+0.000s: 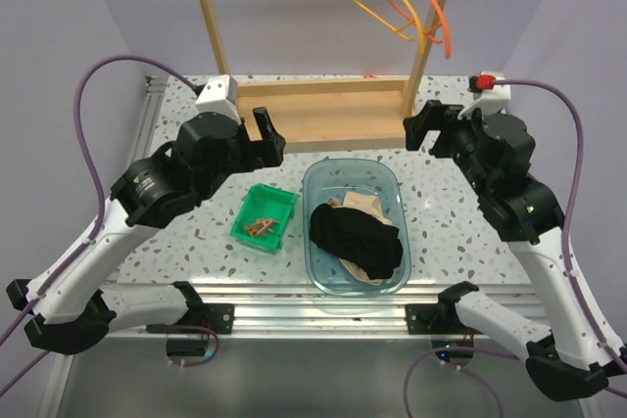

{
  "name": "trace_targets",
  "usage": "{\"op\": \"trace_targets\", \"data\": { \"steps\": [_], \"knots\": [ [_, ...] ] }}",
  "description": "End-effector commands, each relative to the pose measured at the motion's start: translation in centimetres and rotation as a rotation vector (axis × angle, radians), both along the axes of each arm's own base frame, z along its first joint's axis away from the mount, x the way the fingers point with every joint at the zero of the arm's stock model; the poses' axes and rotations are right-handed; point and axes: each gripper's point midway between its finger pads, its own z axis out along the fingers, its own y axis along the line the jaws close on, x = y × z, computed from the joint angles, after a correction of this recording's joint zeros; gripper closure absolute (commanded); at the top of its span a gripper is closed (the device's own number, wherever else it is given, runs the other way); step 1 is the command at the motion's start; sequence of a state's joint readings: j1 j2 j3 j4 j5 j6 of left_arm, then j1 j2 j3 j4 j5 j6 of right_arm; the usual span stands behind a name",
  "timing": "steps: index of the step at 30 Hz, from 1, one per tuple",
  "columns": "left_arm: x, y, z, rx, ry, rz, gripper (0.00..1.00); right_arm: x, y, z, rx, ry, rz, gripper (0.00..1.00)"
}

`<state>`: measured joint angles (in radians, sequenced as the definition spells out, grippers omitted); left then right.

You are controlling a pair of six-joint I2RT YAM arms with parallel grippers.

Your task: Remove the underwear clipped to the hanger

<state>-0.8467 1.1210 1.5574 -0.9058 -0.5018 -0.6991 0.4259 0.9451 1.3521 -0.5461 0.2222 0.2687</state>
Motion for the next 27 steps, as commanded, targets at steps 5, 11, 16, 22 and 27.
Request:
{"op": "trace_targets", "data": {
  "steps": [5,11,16,22,27],
  "knots": [
    [2.7,-3.0,0.1,-0.013,-0.075,-0.075,0.0,-0.9,2.4,-7.2,0.126,0.256,0.045,0.02],
    [5.7,-5.0,-1.1,-0.006,-0.111,-0.111,0.0,-2.1,3.1,-9.4,0.198,0.403,0.028,0.02],
    [8.6,-5.9,-0.6,0.017,-0.165,-0.133,0.0,-2.1,2.2,-9.1,0.203,0.421,-0.037,0.02],
    [11.1,-5.1,0.5,0.035,-0.237,-0.103,0.0,-2.6,0.9,-7.9,0.204,0.389,-0.089,0.02],
    [12.5,-4.8,-0.2,0.058,-0.224,-0.091,0.0,-3.3,0.2,-8.2,0.197,0.401,-0.112,0.02]
  ]
}}
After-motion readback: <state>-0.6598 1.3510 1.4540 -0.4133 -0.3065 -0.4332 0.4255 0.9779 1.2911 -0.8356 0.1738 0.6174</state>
